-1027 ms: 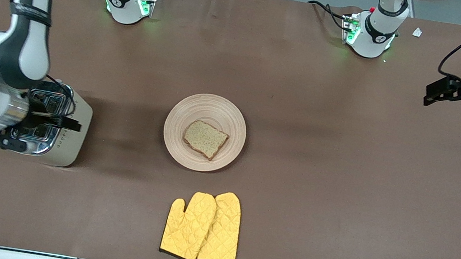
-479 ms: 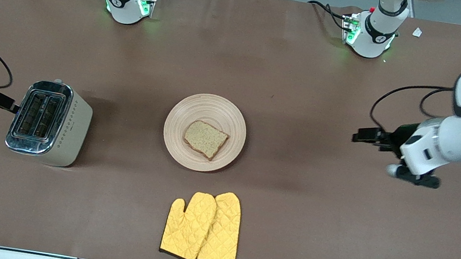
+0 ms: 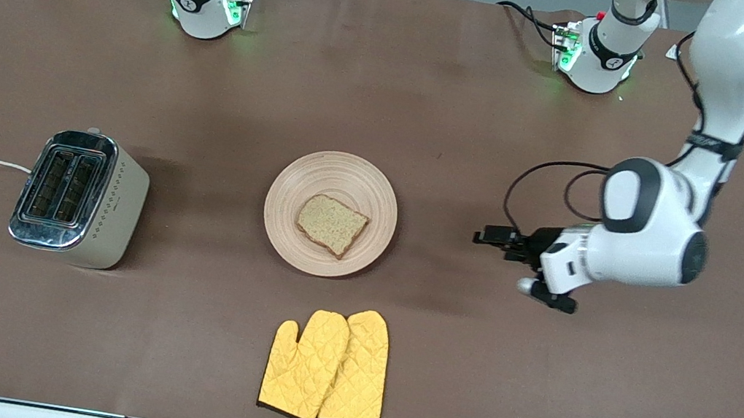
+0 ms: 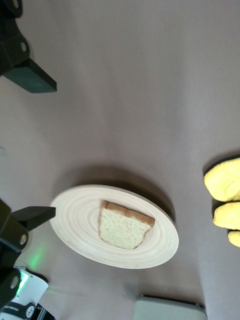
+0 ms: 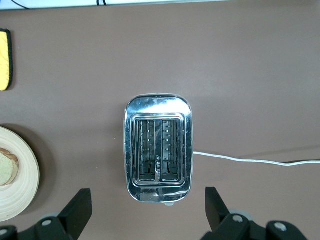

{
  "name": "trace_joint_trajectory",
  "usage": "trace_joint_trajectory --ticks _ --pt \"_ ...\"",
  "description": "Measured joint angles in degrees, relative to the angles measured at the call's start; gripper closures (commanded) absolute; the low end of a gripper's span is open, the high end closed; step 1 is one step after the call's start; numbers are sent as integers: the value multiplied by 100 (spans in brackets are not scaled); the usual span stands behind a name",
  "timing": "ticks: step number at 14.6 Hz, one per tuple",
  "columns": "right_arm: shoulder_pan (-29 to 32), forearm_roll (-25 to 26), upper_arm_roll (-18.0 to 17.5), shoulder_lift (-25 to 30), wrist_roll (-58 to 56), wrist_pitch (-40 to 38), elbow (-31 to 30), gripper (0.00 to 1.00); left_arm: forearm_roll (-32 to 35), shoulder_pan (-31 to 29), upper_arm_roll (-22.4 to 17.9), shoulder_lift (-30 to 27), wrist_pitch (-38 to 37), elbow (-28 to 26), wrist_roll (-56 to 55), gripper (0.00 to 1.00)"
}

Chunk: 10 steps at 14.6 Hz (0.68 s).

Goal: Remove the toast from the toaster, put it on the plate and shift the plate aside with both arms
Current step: 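Lower the left gripper and grasp the wooden plate rim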

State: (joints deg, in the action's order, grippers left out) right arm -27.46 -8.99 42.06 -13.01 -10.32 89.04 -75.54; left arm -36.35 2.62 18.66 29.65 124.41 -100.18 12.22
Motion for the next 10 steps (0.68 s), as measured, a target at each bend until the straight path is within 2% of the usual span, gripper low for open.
trace_joint_trajectory --ticks 2,4,8,9,10 --pt "2 87 0 75 0 -46 -2 0 -344 14 417 400 709 -112 20 1" --pt "-2 102 -6 96 -1 -64 -3 0 -730 58 677 764 1058 -190 252 9" --pt "57 108 -128 99 -1 -93 -23 0 -1726 32 737 1327 1158 -160 1719 29" --pt "261 117 -391 114 -1 -109 -23 0 -1923 10 737 1435 1158 -112 2021 33" --pt "662 167 -871 150 0 -132 -24 0 -2016 6 737 1535 1158 -32 2164 38"
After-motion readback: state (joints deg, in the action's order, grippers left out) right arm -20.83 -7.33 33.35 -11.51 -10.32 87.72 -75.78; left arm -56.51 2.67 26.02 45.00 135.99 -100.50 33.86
